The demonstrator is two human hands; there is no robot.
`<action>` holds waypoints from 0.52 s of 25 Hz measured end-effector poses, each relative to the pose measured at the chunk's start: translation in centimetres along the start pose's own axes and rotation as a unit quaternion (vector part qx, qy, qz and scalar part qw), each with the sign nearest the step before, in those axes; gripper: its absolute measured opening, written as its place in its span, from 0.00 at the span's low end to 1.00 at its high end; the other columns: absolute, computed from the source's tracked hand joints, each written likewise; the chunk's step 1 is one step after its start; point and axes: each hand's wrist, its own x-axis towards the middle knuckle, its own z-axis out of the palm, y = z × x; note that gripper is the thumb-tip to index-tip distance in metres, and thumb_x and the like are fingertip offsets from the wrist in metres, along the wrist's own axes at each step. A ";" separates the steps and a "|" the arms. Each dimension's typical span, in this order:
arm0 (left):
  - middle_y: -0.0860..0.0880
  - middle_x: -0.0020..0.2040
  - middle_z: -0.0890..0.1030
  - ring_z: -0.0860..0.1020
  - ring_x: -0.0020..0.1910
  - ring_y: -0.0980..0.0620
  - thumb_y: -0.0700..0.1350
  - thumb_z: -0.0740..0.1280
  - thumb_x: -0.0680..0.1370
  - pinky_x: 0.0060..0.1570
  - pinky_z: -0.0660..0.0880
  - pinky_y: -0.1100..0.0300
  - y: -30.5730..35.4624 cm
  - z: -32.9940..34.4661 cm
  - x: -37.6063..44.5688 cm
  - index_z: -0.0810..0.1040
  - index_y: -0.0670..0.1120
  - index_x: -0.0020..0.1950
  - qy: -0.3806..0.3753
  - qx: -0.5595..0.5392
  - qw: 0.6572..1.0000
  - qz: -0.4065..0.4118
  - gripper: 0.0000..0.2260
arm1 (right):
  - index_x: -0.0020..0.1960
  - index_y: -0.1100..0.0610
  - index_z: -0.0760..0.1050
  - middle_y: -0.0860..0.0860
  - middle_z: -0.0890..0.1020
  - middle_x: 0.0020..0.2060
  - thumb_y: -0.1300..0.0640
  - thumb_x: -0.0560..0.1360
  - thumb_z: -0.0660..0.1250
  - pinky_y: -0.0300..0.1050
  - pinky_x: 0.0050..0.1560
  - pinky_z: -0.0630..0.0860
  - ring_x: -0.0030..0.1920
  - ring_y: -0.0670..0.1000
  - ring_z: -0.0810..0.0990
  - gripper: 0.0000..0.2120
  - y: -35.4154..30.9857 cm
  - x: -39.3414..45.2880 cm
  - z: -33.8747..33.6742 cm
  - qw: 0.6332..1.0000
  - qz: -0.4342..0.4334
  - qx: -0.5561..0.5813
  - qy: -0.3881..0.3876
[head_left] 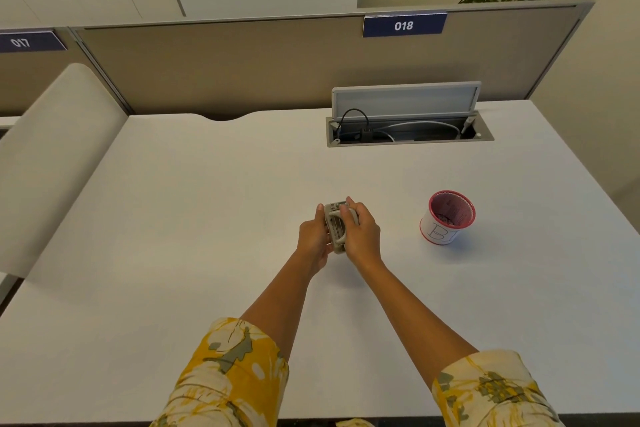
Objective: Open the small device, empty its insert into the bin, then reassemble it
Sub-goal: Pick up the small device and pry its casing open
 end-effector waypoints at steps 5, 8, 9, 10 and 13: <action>0.41 0.57 0.84 0.84 0.55 0.45 0.52 0.53 0.85 0.46 0.82 0.55 -0.2 0.7 -0.5 0.80 0.43 0.63 -0.078 -0.038 0.996 0.030 0.20 | 0.59 0.58 0.75 0.55 0.82 0.55 0.47 0.81 0.59 0.52 0.56 0.81 0.53 0.55 0.82 0.16 -1.3 1.6 -0.7 0.997 0.056 0.032 0.051; 0.41 0.58 0.84 0.83 0.57 0.48 0.50 0.54 0.85 0.53 0.81 0.54 -0.5 1.5 -0.8 0.78 0.43 0.66 -0.116 -0.077 0.990 0.023 0.19 | 0.57 0.58 0.75 0.55 0.81 0.52 0.47 0.80 0.59 0.54 0.54 0.81 0.51 0.55 0.82 0.15 -2.5 2.7 -1.1 0.990 0.090 0.062 0.086; 0.42 0.57 0.85 0.84 0.55 0.49 0.49 0.54 0.85 0.52 0.81 0.55 -0.5 1.7 -0.9 0.78 0.42 0.66 -0.116 -0.084 0.989 0.021 0.18 | 0.57 0.57 0.74 0.54 0.81 0.52 0.47 0.81 0.59 0.53 0.54 0.81 0.51 0.55 0.82 0.15 -2.9 2.9 -1.2 0.989 0.096 0.063 0.094; 0.42 0.56 0.85 0.84 0.54 0.49 0.48 0.54 0.85 0.50 0.82 0.56 -0.5 1.8 -0.9 0.78 0.42 0.66 -0.114 -0.089 0.989 0.020 0.18 | 0.57 0.57 0.74 0.54 0.81 0.52 0.47 0.81 0.59 0.53 0.54 0.81 0.51 0.55 0.82 0.14 -3.2 3.1 -1.2 0.988 0.099 0.062 0.098; 0.42 0.55 0.84 0.84 0.53 0.49 0.48 0.53 0.85 0.49 0.82 0.57 -0.4 2.1 -0.9 0.77 0.41 0.65 -0.105 -0.102 0.989 0.028 0.18 | 0.57 0.58 0.74 0.55 0.81 0.51 0.48 0.80 0.60 0.50 0.51 0.82 0.50 0.55 0.82 0.15 -3.8 3.3 -1.2 0.988 0.101 0.056 0.098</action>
